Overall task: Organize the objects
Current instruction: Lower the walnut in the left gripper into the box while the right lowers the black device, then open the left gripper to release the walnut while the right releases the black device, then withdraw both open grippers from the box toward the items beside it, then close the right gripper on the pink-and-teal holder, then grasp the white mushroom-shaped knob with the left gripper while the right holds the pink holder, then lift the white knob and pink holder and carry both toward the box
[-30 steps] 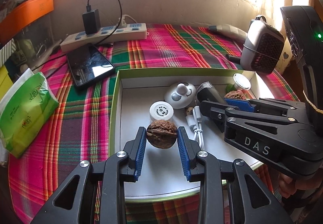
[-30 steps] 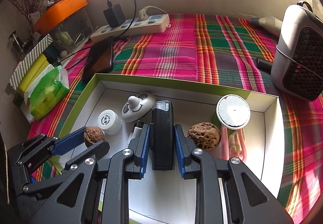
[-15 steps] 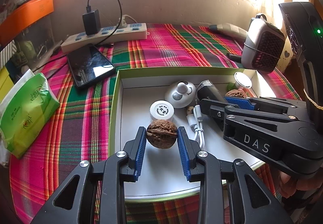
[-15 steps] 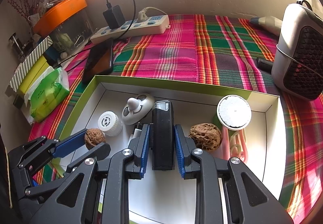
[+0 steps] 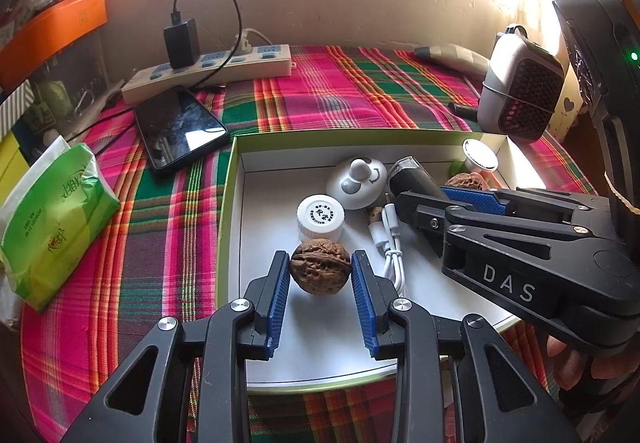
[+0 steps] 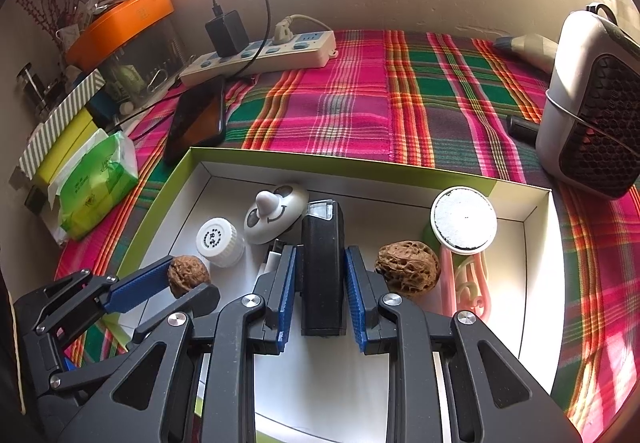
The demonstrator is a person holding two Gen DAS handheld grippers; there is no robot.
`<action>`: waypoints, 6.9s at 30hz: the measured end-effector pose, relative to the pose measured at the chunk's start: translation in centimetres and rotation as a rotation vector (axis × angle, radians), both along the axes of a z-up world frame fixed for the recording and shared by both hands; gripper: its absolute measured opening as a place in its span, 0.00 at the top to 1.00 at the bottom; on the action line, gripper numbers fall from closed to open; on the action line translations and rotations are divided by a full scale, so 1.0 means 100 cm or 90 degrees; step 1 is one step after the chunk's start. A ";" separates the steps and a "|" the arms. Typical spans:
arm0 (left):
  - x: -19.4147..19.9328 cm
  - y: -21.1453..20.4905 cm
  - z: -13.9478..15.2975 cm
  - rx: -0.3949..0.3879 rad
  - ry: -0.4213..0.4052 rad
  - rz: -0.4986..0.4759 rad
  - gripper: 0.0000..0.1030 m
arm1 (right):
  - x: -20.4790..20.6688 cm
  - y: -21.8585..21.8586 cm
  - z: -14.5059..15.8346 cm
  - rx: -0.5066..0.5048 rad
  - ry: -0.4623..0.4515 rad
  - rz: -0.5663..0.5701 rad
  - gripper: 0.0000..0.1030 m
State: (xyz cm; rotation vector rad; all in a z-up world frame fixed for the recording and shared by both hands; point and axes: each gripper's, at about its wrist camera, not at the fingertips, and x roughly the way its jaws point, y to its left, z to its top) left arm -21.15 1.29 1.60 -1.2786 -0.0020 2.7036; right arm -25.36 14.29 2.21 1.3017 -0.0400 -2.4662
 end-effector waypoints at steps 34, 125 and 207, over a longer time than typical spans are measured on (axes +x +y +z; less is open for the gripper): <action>0.041 -0.002 0.020 0.000 0.038 0.004 0.71 | 0.040 0.005 0.021 -0.025 0.040 -0.021 0.65; 0.101 -0.020 -0.006 0.094 -0.020 -0.032 0.71 | 0.136 -0.002 -0.010 0.070 0.059 -0.026 0.78; 0.072 0.036 -0.008 0.027 -0.031 -0.084 0.79 | 0.139 0.048 -0.009 0.044 0.050 -0.053 0.82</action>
